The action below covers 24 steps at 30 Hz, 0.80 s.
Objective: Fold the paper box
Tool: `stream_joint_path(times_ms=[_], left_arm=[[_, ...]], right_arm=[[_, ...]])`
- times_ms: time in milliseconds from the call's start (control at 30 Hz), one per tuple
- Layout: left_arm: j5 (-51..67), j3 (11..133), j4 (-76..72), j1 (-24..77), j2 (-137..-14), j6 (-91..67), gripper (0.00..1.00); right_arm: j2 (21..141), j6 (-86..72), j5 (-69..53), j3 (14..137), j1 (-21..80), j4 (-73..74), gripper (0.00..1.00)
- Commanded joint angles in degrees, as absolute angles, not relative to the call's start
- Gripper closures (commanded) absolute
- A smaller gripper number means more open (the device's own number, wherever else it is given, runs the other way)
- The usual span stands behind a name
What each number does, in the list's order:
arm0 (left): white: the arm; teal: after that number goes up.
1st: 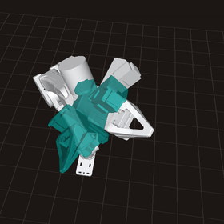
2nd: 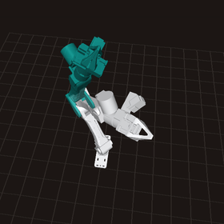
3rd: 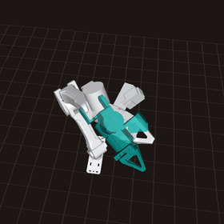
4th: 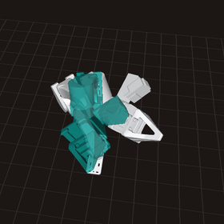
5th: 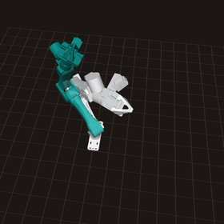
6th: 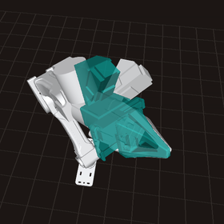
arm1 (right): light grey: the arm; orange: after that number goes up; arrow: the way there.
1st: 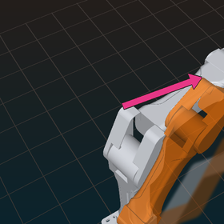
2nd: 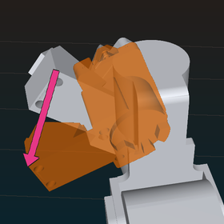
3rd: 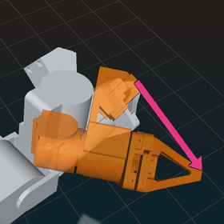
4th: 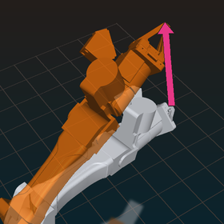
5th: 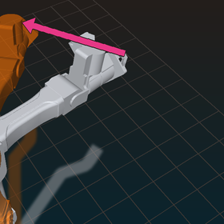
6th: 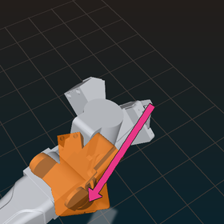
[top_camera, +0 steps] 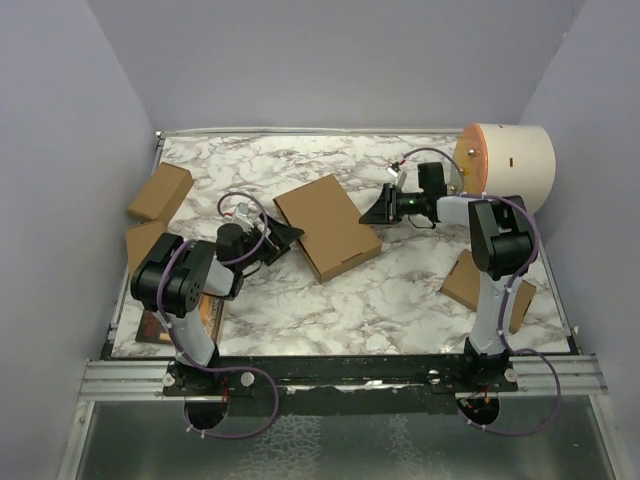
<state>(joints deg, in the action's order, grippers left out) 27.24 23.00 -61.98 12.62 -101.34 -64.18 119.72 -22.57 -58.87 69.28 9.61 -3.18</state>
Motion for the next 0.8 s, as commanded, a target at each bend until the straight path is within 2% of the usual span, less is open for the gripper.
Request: stream_joint_path(times_ms=[0,767], left_arm=[[22.96,25.27,-62.67,13.95,-103.36,-64.37,0.03],[19.47,26.3,-69.7,17.48,-106.44,-68.58,0.03]], right_arm=[[124.47,-20.21,-53.34,66.59,8.84,2.29,0.76],[125.84,-19.16,-50.83,66.97,6.52,4.66,0.76]])
